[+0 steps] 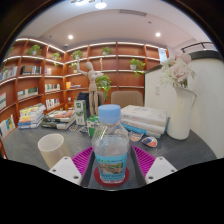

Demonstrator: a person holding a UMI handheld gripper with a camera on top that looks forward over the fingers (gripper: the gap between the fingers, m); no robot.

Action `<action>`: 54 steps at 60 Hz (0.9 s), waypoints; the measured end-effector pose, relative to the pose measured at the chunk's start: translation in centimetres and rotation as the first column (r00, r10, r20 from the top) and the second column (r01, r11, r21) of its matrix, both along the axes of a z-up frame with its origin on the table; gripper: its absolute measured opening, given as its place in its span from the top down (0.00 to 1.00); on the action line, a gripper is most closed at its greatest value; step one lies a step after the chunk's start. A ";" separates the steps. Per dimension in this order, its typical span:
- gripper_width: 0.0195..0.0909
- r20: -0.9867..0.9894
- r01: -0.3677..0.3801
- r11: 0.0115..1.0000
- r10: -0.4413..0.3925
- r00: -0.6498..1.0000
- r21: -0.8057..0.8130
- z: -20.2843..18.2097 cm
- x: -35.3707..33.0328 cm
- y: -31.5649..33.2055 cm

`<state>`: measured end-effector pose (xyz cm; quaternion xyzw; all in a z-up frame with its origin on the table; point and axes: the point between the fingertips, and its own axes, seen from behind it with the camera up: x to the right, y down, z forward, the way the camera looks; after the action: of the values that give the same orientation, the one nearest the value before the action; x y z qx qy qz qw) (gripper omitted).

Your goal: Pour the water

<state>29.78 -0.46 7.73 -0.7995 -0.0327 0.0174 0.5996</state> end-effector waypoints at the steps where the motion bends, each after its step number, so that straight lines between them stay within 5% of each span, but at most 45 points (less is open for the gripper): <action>1: 0.33 0.003 0.003 1.000 -0.003 1.000 0.003 0.2 0.1 -0.3; 9: 0.21 0.029 0.006 1.000 -0.007 1.000 0.017 1.8 -0.3 -3.8; 30: 0.16 0.028 0.031 0.995 -0.034 0.999 0.092 7.0 -4.2 -14.7; 54: 0.14 -0.011 0.009 0.993 -0.007 1.000 0.117 8.4 -7.5 -18.7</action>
<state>22.25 -19.15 16.16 -0.7629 -0.0273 0.0173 0.6457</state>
